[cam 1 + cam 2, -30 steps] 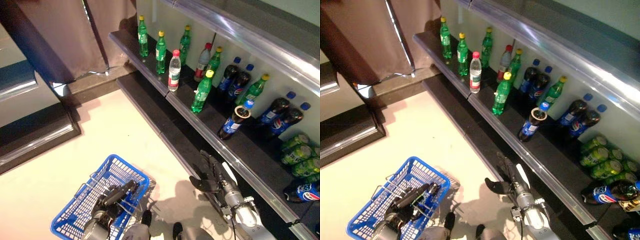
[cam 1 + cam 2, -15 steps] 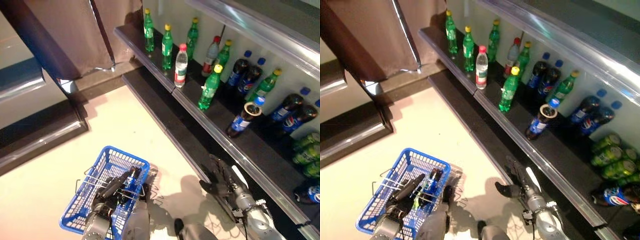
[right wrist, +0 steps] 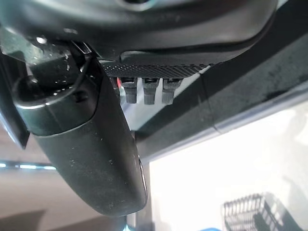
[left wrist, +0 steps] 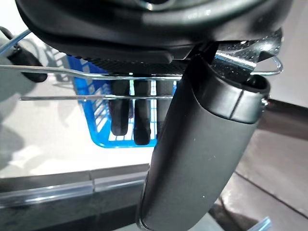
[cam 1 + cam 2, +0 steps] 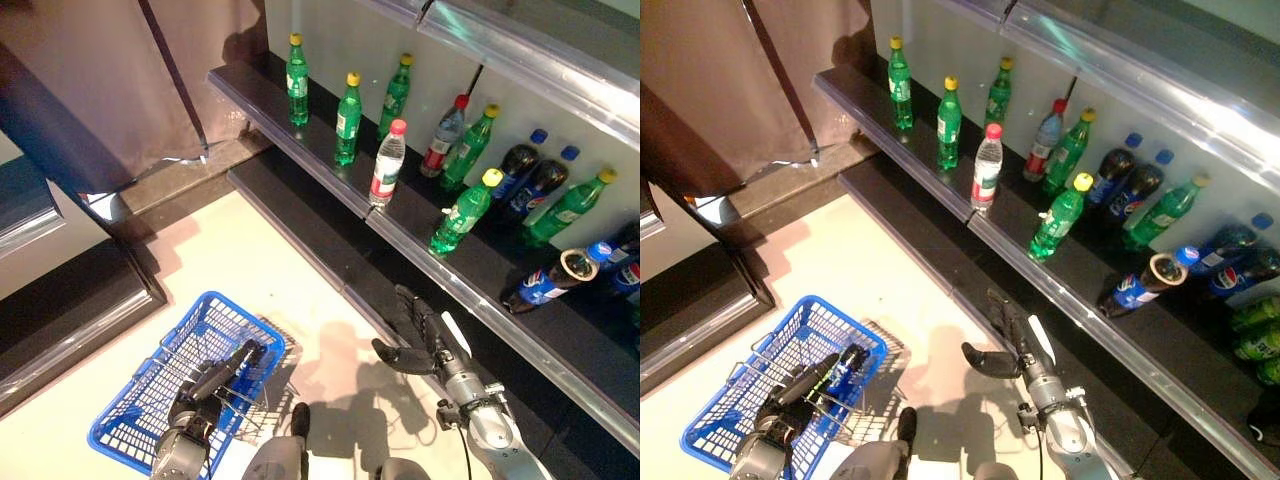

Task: Pick up the drink and place into the basket.

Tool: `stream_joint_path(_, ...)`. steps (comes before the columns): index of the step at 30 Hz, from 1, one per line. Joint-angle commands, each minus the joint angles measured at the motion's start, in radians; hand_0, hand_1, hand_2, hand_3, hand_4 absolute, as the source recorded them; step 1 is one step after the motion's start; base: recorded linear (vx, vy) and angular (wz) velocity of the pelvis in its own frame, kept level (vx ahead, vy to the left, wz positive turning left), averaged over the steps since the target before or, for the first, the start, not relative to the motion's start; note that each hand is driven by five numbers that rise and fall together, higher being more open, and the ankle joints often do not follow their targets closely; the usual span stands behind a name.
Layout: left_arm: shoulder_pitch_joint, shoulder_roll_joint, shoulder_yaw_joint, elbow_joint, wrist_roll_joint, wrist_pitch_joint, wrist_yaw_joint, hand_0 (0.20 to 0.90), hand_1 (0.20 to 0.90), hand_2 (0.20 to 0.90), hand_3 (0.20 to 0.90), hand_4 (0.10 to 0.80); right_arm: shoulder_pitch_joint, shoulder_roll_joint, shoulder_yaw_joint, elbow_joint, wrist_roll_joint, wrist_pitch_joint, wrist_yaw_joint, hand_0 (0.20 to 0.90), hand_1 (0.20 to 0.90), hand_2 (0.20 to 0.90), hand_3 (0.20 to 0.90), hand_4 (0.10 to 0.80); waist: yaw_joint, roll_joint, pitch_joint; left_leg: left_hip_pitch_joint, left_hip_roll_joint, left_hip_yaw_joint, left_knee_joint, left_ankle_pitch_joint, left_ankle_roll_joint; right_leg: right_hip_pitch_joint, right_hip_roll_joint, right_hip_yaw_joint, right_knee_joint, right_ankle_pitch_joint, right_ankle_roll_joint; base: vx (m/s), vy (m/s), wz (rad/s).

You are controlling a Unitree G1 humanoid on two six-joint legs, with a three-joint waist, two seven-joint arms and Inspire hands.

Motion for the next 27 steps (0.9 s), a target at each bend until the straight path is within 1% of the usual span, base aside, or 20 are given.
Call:
stream_joint_path(1,-0.028,0.014,0.012,-0.272,0.075,-0.103,-0.114,0.3,0.3,0.3,0.2,0.1,-0.017,-0.047,-0.021,-0.03,0.009,-0.096,-0.023,0.9,0.9,0.9,0.9,0.8,-0.02,0.028,-0.075,-0.082,-0.001,-0.013,0.149,-0.105,-0.059,0.025,0.072,-0.068,-0.18,0.185,-0.034,0.231,-0.028,-0.22)
stream_joint_path(2,-0.015,0.007,0.008,-0.283,0.078,-0.105,-0.114,0.3,0.3,0.3,0.2,0.1,-0.016,-0.048,-0.025,-0.023,0.01,-0.102,-0.01,0.9,0.9,0.9,0.9,0.8,-0.019,0.023,-0.075,-0.074,-0.009,-0.003,0.15,-0.109,-0.064,0.022,0.077,-0.08,-0.227,0.221,-0.033,0.244,-0.032,-0.16)
stream_joint_path(3,-0.006,0.002,0.006,-0.291,0.077,-0.107,-0.111,0.3,0.3,0.3,0.2,0.1,-0.016,-0.048,-0.028,-0.02,0.001,-0.104,-0.002,0.9,0.9,0.9,0.9,0.8,-0.021,0.02,-0.076,-0.067,-0.014,-0.001,0.149,-0.111,-0.067,0.018,0.082,-0.074,-0.258,0.245,-0.032,0.24,-0.033,-0.29)
stream_joint_path(5,0.0,-0.007,0.006,-0.306,0.077,-0.1,-0.108,0.3,0.3,0.3,0.2,0.1,-0.014,-0.051,-0.031,-0.022,-0.015,-0.101,0.01,0.9,0.9,0.9,0.9,0.8,-0.031,0.018,-0.085,-0.054,-0.019,-0.012,0.152,-0.121,-0.067,0.012,0.098,-0.027,-0.283,0.267,-0.037,0.222,-0.042,-0.18)
stream_joint_path(6,-0.008,-0.004,0.003,-0.304,0.072,-0.096,-0.11,0.3,0.3,0.3,0.2,0.1,-0.013,-0.049,-0.033,-0.022,-0.017,-0.101,0.009,0.9,0.9,0.9,0.9,0.8,-0.042,0.016,-0.088,-0.056,-0.021,-0.021,0.168,-0.131,-0.064,0.01,0.106,0.011,-0.272,0.261,-0.044,0.185,-0.059,0.03)
stream_joint_path(8,-0.022,-0.015,-0.001,-0.289,0.062,-0.087,-0.099,0.3,0.3,0.3,0.2,0.1,-0.017,-0.042,-0.037,-0.006,-0.031,-0.097,0.022,0.9,0.9,0.9,0.9,0.8,-0.054,0.002,-0.1,-0.054,-0.024,-0.036,0.232,-0.161,-0.056,0.004,0.106,0.033,-0.252,0.256,-0.051,0.211,-0.103,0.19)
stream_joint_path(11,-0.02,-0.029,0.0,-0.279,0.037,-0.074,-0.114,0.3,0.3,0.3,0.2,0.1,-0.024,-0.06,-0.032,-0.011,-0.045,-0.09,0.03,0.9,0.9,0.9,0.9,0.8,-0.062,-0.018,-0.109,-0.058,-0.008,-0.041,0.385,-0.15,-0.053,-0.008,0.104,0.012,-0.208,0.236,-0.07,0.207,-0.125,0.31)
stream_joint_path(13,-0.023,-0.038,-0.008,-0.256,0.021,-0.072,-0.13,0.3,0.3,0.3,0.2,0.1,-0.035,-0.068,-0.026,0.001,-0.053,-0.092,0.028,0.9,0.9,0.9,0.9,0.8,-0.066,-0.029,-0.106,-0.093,0.011,-0.04,0.524,-0.125,-0.052,-0.003,0.106,0.01,-0.19,0.224,-0.09,0.179,-0.113,0.27)
stream_joint_path(15,-0.022,-0.047,-0.011,-0.244,0.015,-0.069,-0.134,0.3,0.3,0.3,0.2,0.1,-0.038,-0.073,-0.027,0.005,-0.05,-0.087,0.031,0.9,0.9,0.9,0.9,0.8,-0.066,-0.037,-0.102,-0.141,0.011,-0.037,0.644,-0.124,-0.047,0.007,0.107,0.016,-0.181,0.216,-0.102,0.207,-0.085,0.19)
stream_joint_path(16,-0.017,-0.054,-0.01,-0.234,0.005,-0.063,-0.144,0.3,0.3,0.3,0.2,0.1,-0.035,-0.074,-0.034,0.006,-0.052,-0.083,0.041,0.9,0.9,0.9,0.9,0.8,-0.062,-0.038,-0.099,-0.167,0.01,-0.038,0.666,-0.122,-0.044,0.019,0.112,0.023,-0.177,0.21,-0.105,0.227,-0.028,0.08)
stream_joint_path(17,-0.013,-0.058,-0.007,-0.233,-0.003,-0.058,-0.15,0.3,0.3,0.3,0.2,0.1,-0.032,-0.075,-0.038,0.005,-0.049,-0.079,0.047,0.9,0.9,0.9,0.9,0.8,-0.058,-0.035,-0.097,-0.175,0.006,-0.041,0.645,-0.121,-0.042,0.026,0.117,0.029,-0.175,0.206,-0.103,0.265,0.03,-0.11)
stream_joint_path(19,0.003,-0.061,-0.009,-0.246,-0.002,-0.063,-0.15,0.3,0.3,0.3,0.2,0.1,-0.03,-0.076,-0.045,0.0,-0.048,-0.071,0.058,0.9,0.9,0.9,0.9,0.8,-0.039,-0.02,-0.091,-0.168,0.002,-0.05,0.507,-0.098,-0.048,0.05,0.132,0.05,-0.18,0.186,-0.094,0.301,0.135,-0.17)
stream_joint_path(20,0.009,-0.059,-0.009,-0.252,-0.008,-0.065,-0.147,0.3,0.3,0.3,0.2,0.1,-0.028,-0.078,-0.049,-0.002,-0.05,-0.07,0.063,0.9,0.9,0.9,0.9,0.8,-0.033,-0.007,-0.091,-0.16,0.019,-0.053,0.409,-0.068,-0.061,0.06,0.142,0.054,-0.183,0.175,-0.089,0.331,0.216,-0.29)
stream_joint_path(21,0.012,-0.058,-0.008,-0.257,-0.013,-0.065,-0.145,0.3,0.3,0.3,0.2,0.1,-0.023,-0.081,-0.052,-0.005,-0.048,-0.071,0.066,0.9,0.9,0.9,0.9,0.8,-0.028,0.006,-0.09,-0.15,0.045,-0.054,0.299,-0.028,-0.078,0.074,0.152,0.056,-0.185,0.164,-0.086,0.356,0.267,-0.24)
stream_joint_path(22,0.014,-0.057,-0.009,-0.261,-0.016,-0.067,-0.146,0.3,0.3,0.3,0.2,0.1,-0.015,-0.089,-0.055,-0.009,-0.045,-0.074,0.066,0.9,0.9,0.9,0.9,0.8,-0.022,0.018,-0.088,-0.142,0.079,-0.058,0.186,0.016,-0.099,0.095,0.155,0.056,-0.189,0.15,-0.081,0.374,0.29,-0.13)
stream_joint_path(23,0.019,-0.058,-0.009,-0.26,-0.017,-0.068,-0.151,0.3,0.3,0.3,0.2,0.1,-0.005,-0.094,-0.059,-0.009,-0.046,-0.078,0.067,0.9,0.9,0.9,0.9,0.8,-0.015,0.024,-0.086,-0.139,0.099,-0.069,0.116,0.049,-0.113,0.116,0.153,0.059,-0.194,0.142,-0.076,0.44,0.341,-0.03)
stream_joint_path(24,0.029,-0.061,-0.007,-0.258,-0.02,-0.067,-0.156,0.3,0.3,0.3,0.2,0.1,0.009,-0.101,-0.066,-0.009,-0.042,-0.084,0.07,0.9,0.9,0.9,0.9,0.8,-0.005,0.031,-0.087,-0.143,0.119,-0.098,0.038,0.088,-0.128,0.142,0.148,0.07,-0.2,0.133,-0.069,0.412,0.315,-0.09)
stream_joint_path(25,0.039,-0.063,-0.004,-0.258,-0.021,-0.069,-0.161,0.3,0.3,0.3,0.2,0.1,0.019,-0.107,-0.072,-0.013,-0.033,-0.088,0.078,0.9,0.9,0.9,0.9,0.8,0.002,0.033,-0.085,-0.144,0.133,-0.121,-0.006,0.108,-0.134,0.161,0.141,0.082,-0.202,0.125,-0.063,0.472,0.376,-0.24)
stream_joint_path(26,0.056,-0.067,0.002,-0.255,-0.023,-0.076,-0.169,0.3,0.3,0.3,0.2,0.1,0.036,-0.118,-0.082,-0.017,-0.021,-0.096,0.097,0.9,0.9,0.9,0.9,0.8,0.009,0.036,-0.086,-0.153,0.16,-0.147,-0.036,0.12,-0.144,0.179,0.128,0.098,-0.198,0.109,-0.055,0.517,0.463,-0.36)
stream_joint_path(27,0.074,-0.071,0.009,-0.247,-0.029,-0.078,-0.181,0.3,0.3,0.3,0.2,0.1,0.056,-0.129,-0.092,-0.019,-0.018,-0.104,0.115,0.9,0.9,0.9,0.9,0.8,0.011,0.043,-0.086,-0.161,0.188,-0.157,-0.039,0.13,-0.154,0.194,0.111,0.105,-0.191,0.095,-0.047,0.532,0.548,-0.59)
